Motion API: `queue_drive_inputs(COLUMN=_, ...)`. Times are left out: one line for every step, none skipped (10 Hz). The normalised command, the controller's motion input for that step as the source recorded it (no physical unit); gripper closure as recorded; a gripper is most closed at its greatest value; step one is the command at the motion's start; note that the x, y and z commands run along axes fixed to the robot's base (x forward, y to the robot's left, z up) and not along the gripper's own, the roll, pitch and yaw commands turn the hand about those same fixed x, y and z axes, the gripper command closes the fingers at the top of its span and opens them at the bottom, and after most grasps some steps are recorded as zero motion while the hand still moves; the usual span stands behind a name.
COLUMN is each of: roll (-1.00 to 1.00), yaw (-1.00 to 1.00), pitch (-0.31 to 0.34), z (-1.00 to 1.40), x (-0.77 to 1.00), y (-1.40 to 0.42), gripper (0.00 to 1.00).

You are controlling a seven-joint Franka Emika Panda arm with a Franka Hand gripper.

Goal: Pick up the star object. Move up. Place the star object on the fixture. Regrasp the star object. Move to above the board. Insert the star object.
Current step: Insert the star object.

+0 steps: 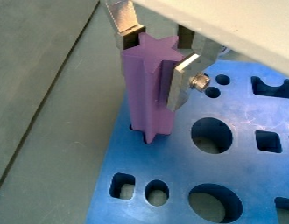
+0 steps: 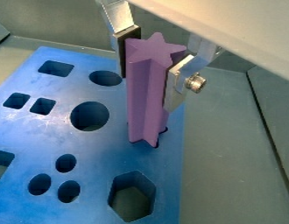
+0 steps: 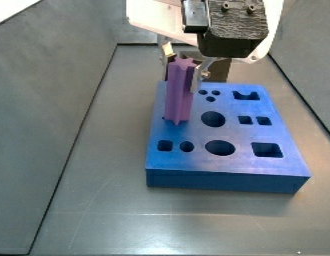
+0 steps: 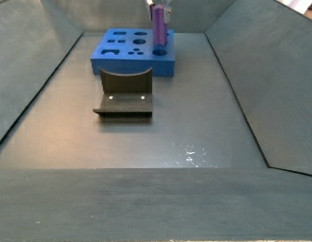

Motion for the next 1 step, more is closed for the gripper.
queue_drive_inputs(roll=0.00, yaw=0.00, pitch=0.000, z=0.00, x=0.00, y=0.00, gripper=1.00)
